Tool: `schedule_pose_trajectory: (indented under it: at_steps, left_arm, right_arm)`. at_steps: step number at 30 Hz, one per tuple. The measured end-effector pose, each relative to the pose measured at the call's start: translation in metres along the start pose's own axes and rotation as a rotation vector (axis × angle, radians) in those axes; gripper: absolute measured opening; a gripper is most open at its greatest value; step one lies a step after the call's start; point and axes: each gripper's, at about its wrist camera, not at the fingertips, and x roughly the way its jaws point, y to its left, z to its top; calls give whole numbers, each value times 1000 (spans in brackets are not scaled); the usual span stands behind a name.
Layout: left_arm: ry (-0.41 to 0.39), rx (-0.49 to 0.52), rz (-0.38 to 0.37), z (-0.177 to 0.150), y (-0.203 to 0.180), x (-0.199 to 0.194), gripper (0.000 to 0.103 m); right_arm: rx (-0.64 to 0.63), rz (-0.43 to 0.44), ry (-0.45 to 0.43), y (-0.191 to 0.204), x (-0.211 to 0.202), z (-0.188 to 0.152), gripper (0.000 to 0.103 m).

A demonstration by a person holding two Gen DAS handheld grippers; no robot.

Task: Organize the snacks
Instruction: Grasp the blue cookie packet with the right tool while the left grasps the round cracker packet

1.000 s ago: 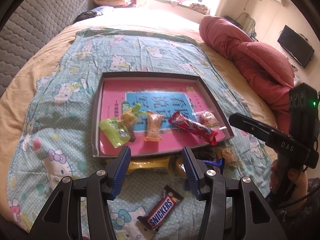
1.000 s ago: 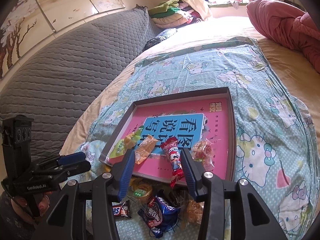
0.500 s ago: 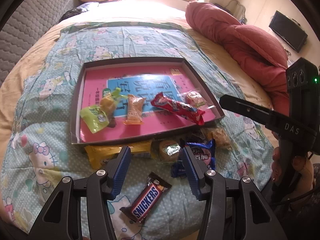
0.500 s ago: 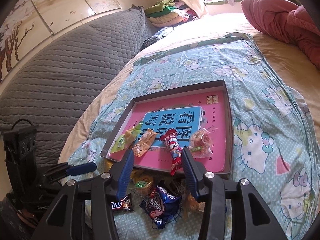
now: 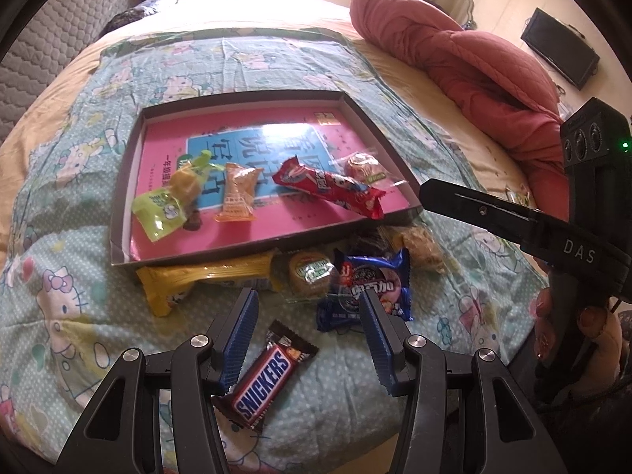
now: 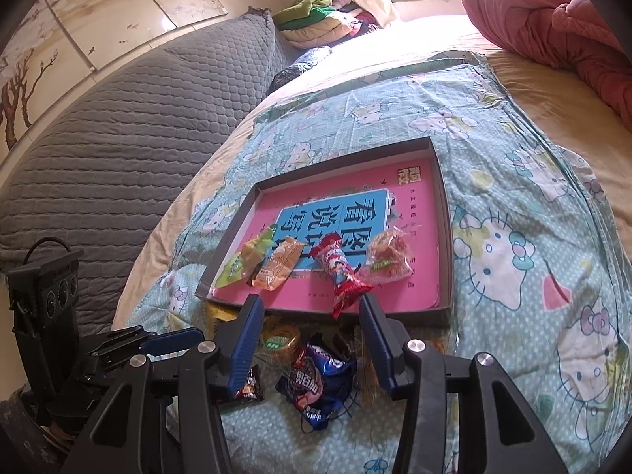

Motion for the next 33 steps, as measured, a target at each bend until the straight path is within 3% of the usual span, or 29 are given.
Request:
schedule_pose_trajectory:
  at_steps: [16, 33]
  left_arm:
    - [17, 19, 1, -8, -10, 2, 55]
    - [26, -2, -8, -9, -3, 5, 55]
  right_arm:
    - [0, -9, 37, 7, -5, -23, 50]
    - [67, -8, 162, 8, 2, -62, 50]
